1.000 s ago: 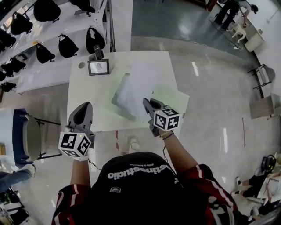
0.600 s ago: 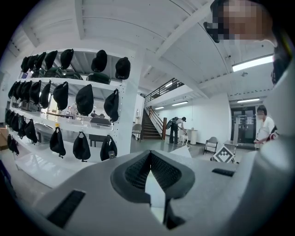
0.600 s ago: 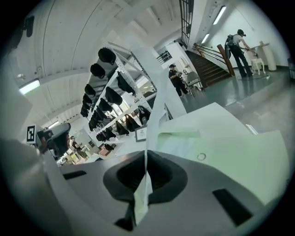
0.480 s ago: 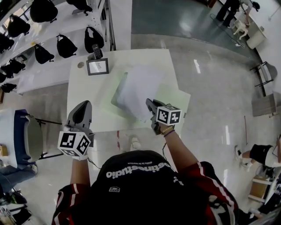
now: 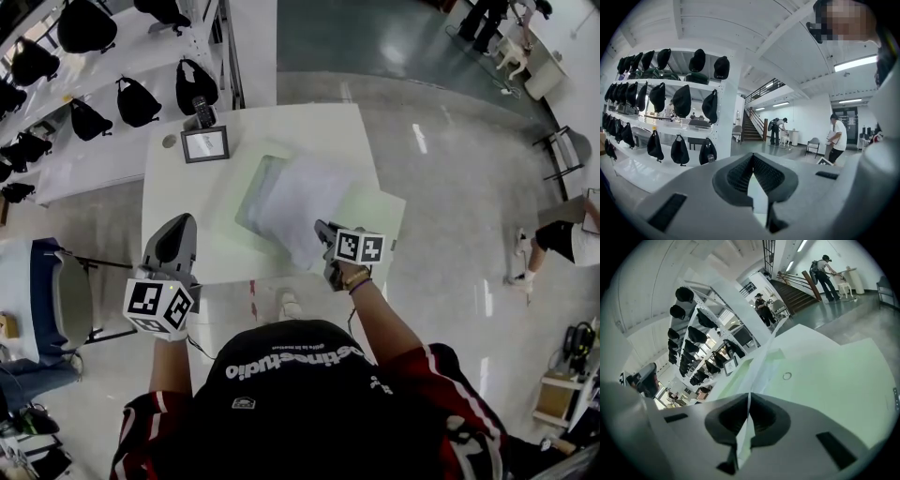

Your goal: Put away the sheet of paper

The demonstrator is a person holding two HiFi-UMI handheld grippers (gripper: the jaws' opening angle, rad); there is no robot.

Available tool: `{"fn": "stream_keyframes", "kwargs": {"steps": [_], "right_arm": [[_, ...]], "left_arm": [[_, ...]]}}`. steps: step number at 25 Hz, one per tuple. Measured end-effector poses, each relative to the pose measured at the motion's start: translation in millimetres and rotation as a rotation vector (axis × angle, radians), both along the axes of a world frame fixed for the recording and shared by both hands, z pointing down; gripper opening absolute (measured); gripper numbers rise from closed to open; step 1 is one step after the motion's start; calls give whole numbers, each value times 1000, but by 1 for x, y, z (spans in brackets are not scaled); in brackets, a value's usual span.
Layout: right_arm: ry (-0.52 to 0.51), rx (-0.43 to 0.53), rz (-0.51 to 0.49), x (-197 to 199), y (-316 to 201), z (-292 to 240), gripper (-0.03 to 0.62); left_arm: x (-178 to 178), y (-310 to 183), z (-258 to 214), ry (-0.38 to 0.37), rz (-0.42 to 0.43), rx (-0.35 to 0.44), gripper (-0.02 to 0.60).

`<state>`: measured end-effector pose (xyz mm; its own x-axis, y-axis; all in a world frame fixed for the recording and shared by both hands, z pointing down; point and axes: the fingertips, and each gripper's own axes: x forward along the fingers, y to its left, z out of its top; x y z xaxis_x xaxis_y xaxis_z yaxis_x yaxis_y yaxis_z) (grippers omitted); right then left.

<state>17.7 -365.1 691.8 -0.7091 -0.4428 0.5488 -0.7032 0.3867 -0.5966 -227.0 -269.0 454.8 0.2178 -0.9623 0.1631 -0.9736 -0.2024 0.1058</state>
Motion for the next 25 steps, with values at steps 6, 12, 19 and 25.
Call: {"fn": "stream_keyframes", "kwargs": {"steps": [6,12,19,25], "right_arm": [[16,-51,32,13,4,16,3],[32,-81,46,24,14,27,3],[43,-100,55,32,21,35,3],[46,-117,56,39,26,40,3]], "left_arm": [[0,-2,1,-1,7,-7,6],[5,-1,3,4,17,-9,5],[11,-2,4,3,35,-7,5],[18,0,3,2,41,-5,5]]}}
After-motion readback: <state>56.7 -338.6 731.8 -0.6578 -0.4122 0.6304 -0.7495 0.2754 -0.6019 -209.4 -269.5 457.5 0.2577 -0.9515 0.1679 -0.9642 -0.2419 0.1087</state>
